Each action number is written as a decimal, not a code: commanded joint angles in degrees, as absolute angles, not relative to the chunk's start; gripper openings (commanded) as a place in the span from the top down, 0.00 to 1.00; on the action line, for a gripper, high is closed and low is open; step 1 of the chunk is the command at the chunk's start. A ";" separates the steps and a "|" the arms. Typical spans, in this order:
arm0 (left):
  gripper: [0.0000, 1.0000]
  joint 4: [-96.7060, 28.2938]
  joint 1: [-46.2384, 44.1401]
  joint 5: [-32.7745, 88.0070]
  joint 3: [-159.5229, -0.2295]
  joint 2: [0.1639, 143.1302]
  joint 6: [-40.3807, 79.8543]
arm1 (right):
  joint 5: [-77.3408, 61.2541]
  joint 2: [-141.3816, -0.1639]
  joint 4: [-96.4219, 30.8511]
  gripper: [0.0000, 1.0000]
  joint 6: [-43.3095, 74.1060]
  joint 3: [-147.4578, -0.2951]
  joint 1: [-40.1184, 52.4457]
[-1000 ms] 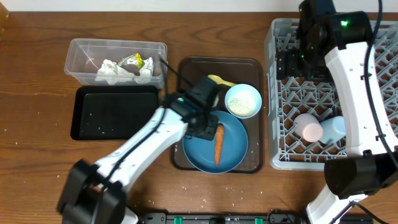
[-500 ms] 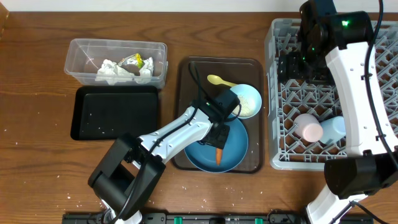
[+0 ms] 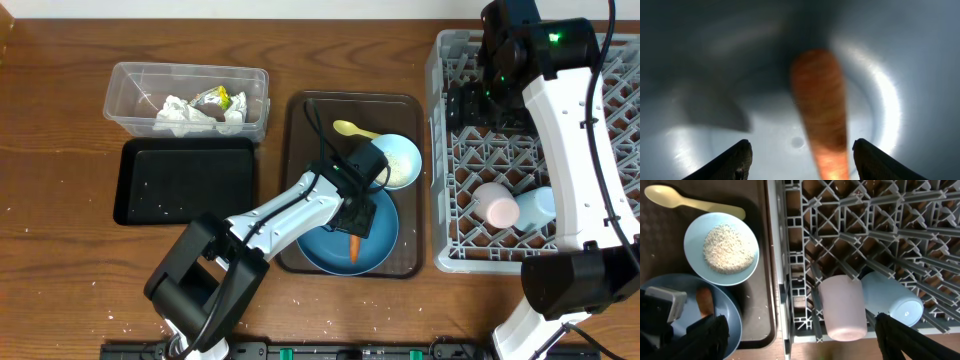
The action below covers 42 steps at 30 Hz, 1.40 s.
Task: Sort waste into correct bins and load items into the dishwasher rack
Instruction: 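Grasp the carrot with the left gripper and lift it, then carry the carrot left and release it onto the black tray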
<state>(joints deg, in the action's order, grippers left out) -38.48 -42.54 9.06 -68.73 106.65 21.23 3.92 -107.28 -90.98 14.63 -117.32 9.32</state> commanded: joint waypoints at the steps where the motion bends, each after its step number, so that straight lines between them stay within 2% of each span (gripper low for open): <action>1: 0.32 -38.48 -42.72 10.52 -70.08 107.72 21.82 | 4.73 -105.97 -90.74 0.08 14.09 -117.25 9.78; 11: 0.36 -36.10 -45.08 6.76 -68.69 110.61 23.27 | 4.73 -105.97 -90.85 0.08 13.61 -117.25 9.82; 14: 0.46 -35.77 -45.12 6.76 -68.71 111.31 23.73 | 4.73 -105.97 -90.98 0.08 13.63 -117.25 9.82; 17: 0.69 -35.64 -44.97 6.76 -69.01 111.13 23.73 | 4.73 -105.97 -91.09 0.08 13.56 -117.25 9.78; 18: 0.74 -35.55 -44.97 6.79 -69.01 111.13 23.73 | 4.71 -105.97 -91.09 0.08 13.21 -117.25 9.78; 22: 0.85 -36.03 -44.93 6.81 -69.80 110.39 23.90 | 4.73 -105.97 -91.18 0.08 13.19 -117.25 9.82; 28: 0.86 -43.75 -43.20 6.76 -75.40 105.16 23.86 | 4.73 -105.97 -91.85 0.08 13.04 -117.25 9.76; 32: 0.86 -51.79 -38.96 3.99 -79.59 98.78 23.66 | 4.73 -105.97 -92.01 0.08 13.02 -117.25 9.78; 38: 0.85 -58.30 -26.57 -5.76 -80.07 88.95 23.66 | 4.38 -105.97 -91.96 0.08 13.06 -117.25 9.82; 42: 0.85 -59.70 -16.12 -9.87 -79.81 87.37 23.66 | 4.05 -105.97 -91.96 0.08 13.06 -117.25 9.82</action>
